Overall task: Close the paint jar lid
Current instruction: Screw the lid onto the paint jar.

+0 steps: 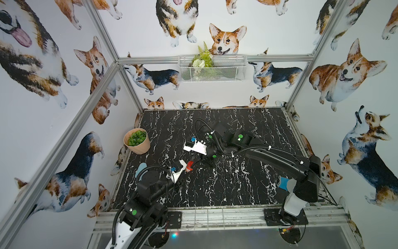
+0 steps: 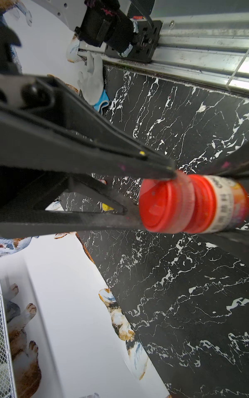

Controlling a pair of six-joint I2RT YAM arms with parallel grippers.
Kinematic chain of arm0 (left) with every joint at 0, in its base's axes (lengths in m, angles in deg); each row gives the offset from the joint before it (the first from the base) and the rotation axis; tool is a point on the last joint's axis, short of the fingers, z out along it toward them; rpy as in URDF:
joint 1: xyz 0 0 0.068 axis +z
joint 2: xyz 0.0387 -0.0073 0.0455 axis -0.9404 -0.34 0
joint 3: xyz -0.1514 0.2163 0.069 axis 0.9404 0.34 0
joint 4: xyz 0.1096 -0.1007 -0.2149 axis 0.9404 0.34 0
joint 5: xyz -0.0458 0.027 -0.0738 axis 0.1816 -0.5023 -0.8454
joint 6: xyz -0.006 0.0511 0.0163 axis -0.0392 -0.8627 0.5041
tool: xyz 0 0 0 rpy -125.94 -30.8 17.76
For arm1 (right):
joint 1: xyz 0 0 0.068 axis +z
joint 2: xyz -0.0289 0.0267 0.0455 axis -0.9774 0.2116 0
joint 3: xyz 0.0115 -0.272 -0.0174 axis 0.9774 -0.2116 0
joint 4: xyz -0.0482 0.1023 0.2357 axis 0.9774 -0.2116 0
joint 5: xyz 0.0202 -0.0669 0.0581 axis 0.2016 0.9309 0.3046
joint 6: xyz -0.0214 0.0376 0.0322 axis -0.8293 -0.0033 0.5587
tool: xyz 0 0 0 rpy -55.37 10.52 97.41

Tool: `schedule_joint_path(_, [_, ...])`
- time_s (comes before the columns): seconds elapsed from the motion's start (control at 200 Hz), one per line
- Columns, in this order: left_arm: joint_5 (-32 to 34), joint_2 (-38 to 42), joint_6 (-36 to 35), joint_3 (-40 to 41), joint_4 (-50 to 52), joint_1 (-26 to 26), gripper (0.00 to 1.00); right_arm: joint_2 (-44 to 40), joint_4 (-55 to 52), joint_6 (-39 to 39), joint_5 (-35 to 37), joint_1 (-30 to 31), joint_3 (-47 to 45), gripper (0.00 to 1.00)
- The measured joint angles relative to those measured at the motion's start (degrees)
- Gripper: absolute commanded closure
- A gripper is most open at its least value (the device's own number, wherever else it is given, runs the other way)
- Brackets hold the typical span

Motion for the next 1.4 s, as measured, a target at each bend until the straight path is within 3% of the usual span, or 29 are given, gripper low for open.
schedule_joint_path(0.601, [-1.31, 0.02, -0.42, 0.0, -5.29, -0.02, 0.69, -0.94, -1.77, 0.13, -2.86, -1.81, 2.32, 0.7])
schedule_joint_path(0.966, [0.07, 1.27, -1.14, 0.0, -3.98, -0.02, 0.69, 2.93, -5.99, -0.13, -5.42, -1.75, 7.02, 0.7])
schedule_joint_path(1.402, [4.52, 3.17, -2.16, 0.0, 1.18, -0.02, 0.7, 1.01, 2.95, 2.01, 0.94, 1.38, 0.04, 0.71])
